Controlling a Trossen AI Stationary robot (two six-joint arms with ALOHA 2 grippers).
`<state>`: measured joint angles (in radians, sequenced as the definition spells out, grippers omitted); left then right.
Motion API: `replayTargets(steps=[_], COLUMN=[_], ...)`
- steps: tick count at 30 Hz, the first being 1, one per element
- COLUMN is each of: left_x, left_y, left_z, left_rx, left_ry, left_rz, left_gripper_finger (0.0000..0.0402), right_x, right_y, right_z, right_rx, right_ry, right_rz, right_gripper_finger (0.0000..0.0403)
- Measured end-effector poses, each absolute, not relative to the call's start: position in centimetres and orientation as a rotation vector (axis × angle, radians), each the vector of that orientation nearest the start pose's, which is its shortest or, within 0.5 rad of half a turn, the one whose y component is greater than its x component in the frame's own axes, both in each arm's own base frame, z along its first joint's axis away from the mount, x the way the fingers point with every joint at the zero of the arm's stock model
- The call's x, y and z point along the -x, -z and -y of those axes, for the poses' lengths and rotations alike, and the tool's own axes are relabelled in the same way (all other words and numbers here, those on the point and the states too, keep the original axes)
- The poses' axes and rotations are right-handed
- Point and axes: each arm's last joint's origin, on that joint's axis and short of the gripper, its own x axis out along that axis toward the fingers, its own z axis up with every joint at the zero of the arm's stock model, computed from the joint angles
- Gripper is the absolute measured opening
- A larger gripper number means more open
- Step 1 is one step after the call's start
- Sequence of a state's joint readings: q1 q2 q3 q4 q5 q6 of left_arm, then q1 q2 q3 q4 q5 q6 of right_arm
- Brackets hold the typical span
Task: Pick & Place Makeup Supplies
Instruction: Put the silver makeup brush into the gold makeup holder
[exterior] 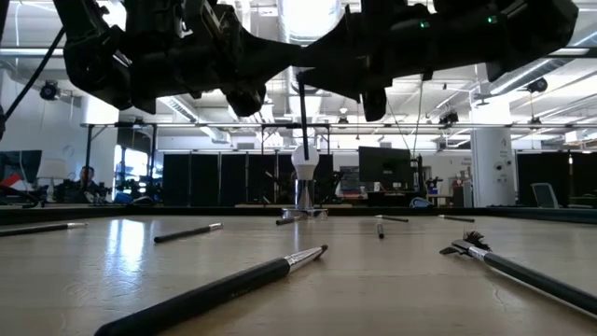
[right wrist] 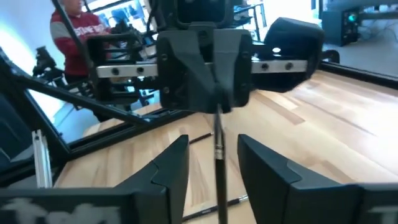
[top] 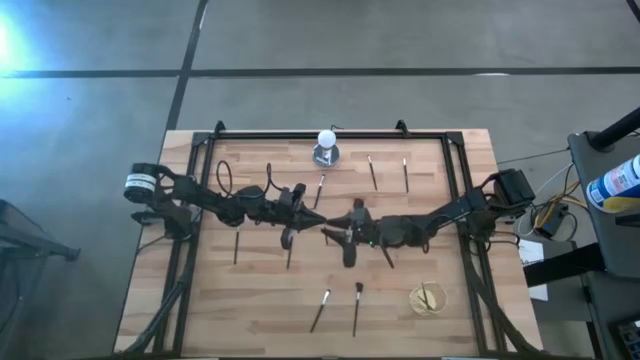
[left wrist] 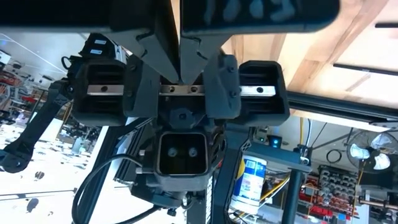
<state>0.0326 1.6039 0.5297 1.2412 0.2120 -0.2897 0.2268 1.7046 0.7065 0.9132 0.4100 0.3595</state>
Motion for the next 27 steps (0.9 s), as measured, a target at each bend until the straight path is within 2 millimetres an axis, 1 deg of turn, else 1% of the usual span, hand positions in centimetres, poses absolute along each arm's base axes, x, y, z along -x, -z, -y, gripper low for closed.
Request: replayTargets(steps=[5, 11, 15, 21, 24, 27], left_x=[-29.3, -29.4, -29.4, -29.4, -29.3, -29.1], left_y=[-19.7, -19.7, -19.7, -19.8, -20.0, -20.1], left_z=[-0.3, -0.3, -0.3, -0.4, -0.5, -0.7], left_rx=[0.269, 0.32, 0.348, 0.354, 0.348, 0.32], left_ry=[0.204, 0.211, 0.206, 0.201, 0.201, 0.189], left_rz=[0.139, 0.134, 0.13, 0.132, 0.134, 0.111], left_gripper_finger=[0.0, 0.0005, 0.0028, 0.0069, 0.0081, 0.0084], right_x=[-33.1, -33.1, -32.9, -31.9, -31.1, -30.3], right_y=[-19.0, -18.9, -18.8, -19.5, -20.0, -20.8], right_z=[-6.4, -6.5, -6.7, -7.5, -7.9, -8.3], right_rx=[-0.289, -0.275, -0.267, -0.25, -0.232, -0.22], right_ry=[0.192, 0.195, 0.196, 0.2, 0.221, 0.243], right_rz=[-0.032, -0.054, -0.074, -0.107, -0.138, -0.154], right_gripper_finger=[0.0077, 0.002, 0.0017, 0.0015, 0.0015, 0.0015])
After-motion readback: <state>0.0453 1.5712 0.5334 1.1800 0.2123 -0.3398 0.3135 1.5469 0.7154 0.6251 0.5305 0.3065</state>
